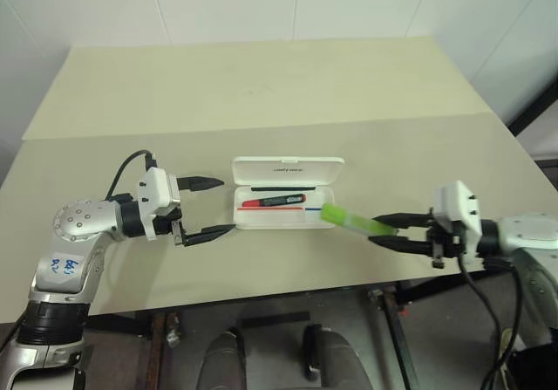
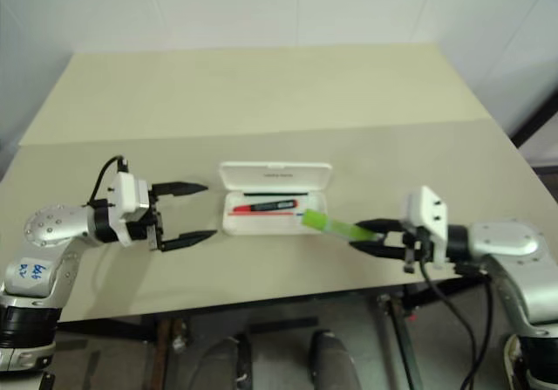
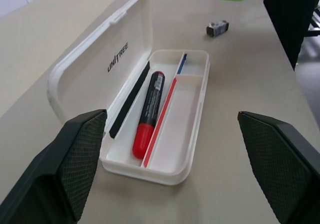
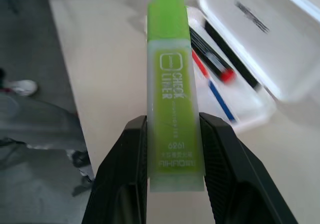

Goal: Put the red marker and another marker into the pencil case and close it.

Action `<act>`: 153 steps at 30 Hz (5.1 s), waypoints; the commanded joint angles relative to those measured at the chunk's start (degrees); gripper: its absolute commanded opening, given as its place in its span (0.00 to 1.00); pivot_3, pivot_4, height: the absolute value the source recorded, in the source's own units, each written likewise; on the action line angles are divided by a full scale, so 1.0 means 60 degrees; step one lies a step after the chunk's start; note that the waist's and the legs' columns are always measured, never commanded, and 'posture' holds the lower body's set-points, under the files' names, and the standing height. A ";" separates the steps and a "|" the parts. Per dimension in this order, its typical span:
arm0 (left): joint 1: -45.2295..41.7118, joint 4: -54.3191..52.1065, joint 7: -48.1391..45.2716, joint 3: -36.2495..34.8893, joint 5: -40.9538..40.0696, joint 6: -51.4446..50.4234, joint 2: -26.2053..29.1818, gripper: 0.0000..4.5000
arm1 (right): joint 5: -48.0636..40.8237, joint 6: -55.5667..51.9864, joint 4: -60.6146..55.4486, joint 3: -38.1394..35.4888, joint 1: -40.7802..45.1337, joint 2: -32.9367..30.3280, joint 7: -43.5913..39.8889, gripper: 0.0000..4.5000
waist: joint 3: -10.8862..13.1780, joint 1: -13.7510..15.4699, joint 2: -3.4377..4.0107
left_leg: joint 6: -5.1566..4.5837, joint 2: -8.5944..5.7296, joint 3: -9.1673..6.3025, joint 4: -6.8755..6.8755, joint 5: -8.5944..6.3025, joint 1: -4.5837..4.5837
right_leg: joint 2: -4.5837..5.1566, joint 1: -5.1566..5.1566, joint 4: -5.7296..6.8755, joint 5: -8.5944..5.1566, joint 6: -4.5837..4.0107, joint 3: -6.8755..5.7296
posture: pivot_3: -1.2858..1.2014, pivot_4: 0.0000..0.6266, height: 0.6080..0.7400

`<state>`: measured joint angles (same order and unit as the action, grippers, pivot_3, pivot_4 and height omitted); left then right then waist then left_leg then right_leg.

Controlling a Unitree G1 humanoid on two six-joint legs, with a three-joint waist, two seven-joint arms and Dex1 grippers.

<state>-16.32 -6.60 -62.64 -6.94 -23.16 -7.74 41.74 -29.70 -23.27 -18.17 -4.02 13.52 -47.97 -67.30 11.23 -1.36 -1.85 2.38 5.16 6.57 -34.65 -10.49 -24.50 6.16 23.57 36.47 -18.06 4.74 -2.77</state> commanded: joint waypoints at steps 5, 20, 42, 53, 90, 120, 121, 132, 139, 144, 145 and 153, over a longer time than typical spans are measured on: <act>0.0216 0.0162 -0.0157 -0.0270 0.0192 0.0767 0.0280 1.00 | 0.1211 0.0790 0.1194 0.2002 0.1818 0.0915 -0.0332 0.24 | -0.0013 -0.0054 0.0021 | 0.0100 -0.0016 -0.0061 -0.0024 -0.0058 0.0029 | -0.0025 -0.0033 0.0020 0.0082 0.0150 -0.0033 | 0.52 0.24 1.00; 0.0842 -0.0203 0.0007 -0.0466 0.0233 0.0946 0.0458 1.00 | 0.2541 0.2393 0.4022 0.3440 0.3998 0.2905 -0.1030 0.24 | -0.0014 -0.0042 0.0020 | 0.0070 0.0053 0.0007 -0.0091 -0.0125 0.0008 | -0.0078 -0.0012 0.0014 0.0094 0.0155 -0.0003 | 0.52 0.24 1.00; 0.0872 -0.0225 0.0125 -0.0463 0.0229 0.1003 0.0507 1.00 | 0.3670 0.2815 0.6005 0.3971 0.5191 0.4563 -0.0881 0.24 | -0.0014 -0.0067 0.0020 | 0.0102 0.0095 0.0029 -0.0089 -0.0132 0.0010 | -0.0116 0.0019 0.0041 0.0090 0.0121 0.0008 | 0.52 0.24 1.00; 0.0776 -0.0333 0.0164 -0.0381 0.0200 0.0904 0.0477 1.00 | 0.4037 0.3420 0.7024 0.3888 0.5563 0.4945 -0.0772 0.24 | -0.0014 -0.0075 0.0020 | 0.0105 0.0097 0.0033 -0.0087 -0.0133 0.0009 | -0.0117 0.0023 0.0041 0.0090 0.0120 0.0010 | 0.52 0.24 1.00; 0.0398 -0.0163 0.0238 -0.0174 0.0299 0.0954 0.0306 1.00 | 0.3972 0.3552 0.7171 0.3665 0.5761 0.4656 -0.1025 0.99 | -0.0014 -0.0084 0.0021 | 0.0117 0.0106 0.0039 -0.0074 -0.0141 0.0009 | -0.0122 0.0027 0.0025 0.0086 0.0113 0.0012 | 0.52 0.24 1.00; -0.0205 -0.0864 -0.0002 0.0832 -0.0154 0.0112 -0.0379 1.00 | 0.1227 -0.1237 0.0826 -0.1822 -0.0701 -0.0252 0.0844 0.99 | -0.0014 -0.0016 0.0020 | 0.0112 0.0102 0.0035 -0.0073 -0.0176 0.0000 | -0.0124 0.0002 -0.0066 0.0085 0.0115 0.0008 | 0.52 0.24 1.00; -0.0338 -0.0750 -0.0040 0.0894 -0.0118 0.0138 -0.0414 1.00 | 0.1265 -0.1093 0.1071 -0.1940 -0.0816 -0.0301 0.0870 0.99 | -0.0014 -0.0012 0.0020 | 0.0111 0.0102 0.0035 -0.0074 -0.0176 0.0000 | -0.0124 0.0000 -0.0068 0.0087 0.0119 0.0008 | 0.52 0.24 1.00; -0.0918 -0.0386 -0.0229 0.1149 -0.0008 0.0218 -0.0570 1.00 | 0.1437 -0.0186 0.2420 -0.1416 -0.0761 0.0246 0.1385 0.99 | -0.0014 -0.0024 0.0021 | 0.0107 0.0100 0.0035 -0.0083 -0.0174 0.0002 | -0.0130 -0.0008 -0.0071 0.0095 0.0134 0.0011 | 0.52 0.24 1.00; -0.0842 -0.0559 -0.0138 0.1096 -0.0031 0.0118 -0.0514 1.00 | 0.1364 -0.0295 0.2341 -0.0808 -0.0413 0.0731 0.1604 0.99 | -0.0014 -0.0019 0.0021 | 0.0106 0.0099 0.0036 -0.0087 -0.0174 0.0002 | -0.0130 -0.0011 -0.0069 0.0099 0.0140 0.0013 | 0.52 0.24 1.00; -0.0802 -0.0603 -0.0066 0.1017 -0.0018 0.0097 -0.0449 1.00 | 0.1653 -0.0026 0.2872 -0.0422 -0.0346 0.0840 0.1633 0.99 | -0.0014 -0.0010 0.0021 | 0.0106 0.0098 0.0036 -0.0087 -0.0174 0.0002 | -0.0129 -0.0013 -0.0070 0.0098 0.0141 0.0013 | 0.52 0.24 1.00; -0.0807 -0.0618 -0.0050 0.1022 -0.0017 0.0093 -0.0449 1.00 | 0.1785 0.0070 0.3053 -0.0329 -0.0327 0.0825 0.1649 0.99 | -0.0014 -0.0003 0.0021 | 0.0106 0.0097 0.0036 -0.0088 -0.0174 0.0002 | -0.0129 -0.0013 -0.0070 0.0099 0.0141 0.0013 | 0.52 0.24 1.00; -0.0868 -0.0670 0.0050 0.1008 -0.0034 0.0071 -0.0437 1.00 | 0.2416 0.0965 0.4696 -0.0116 -0.0320 0.0551 0.1616 0.84 | -0.0017 0.0011 0.0017 | 0.0098 0.0096 0.0035 -0.0109 -0.0168 0.0018 | -0.0126 -0.0040 -0.0070 0.0110 0.0149 0.0013 | 0.52 0.24 1.00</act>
<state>-21.26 -8.46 -62.68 0.32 -23.03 -7.49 38.64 -17.90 -18.01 6.26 -4.76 12.66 -42.85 -58.23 11.12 -1.30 -1.75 2.95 5.71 6.77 -35.32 -11.49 -24.38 5.42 23.30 36.03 -17.40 5.65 -2.69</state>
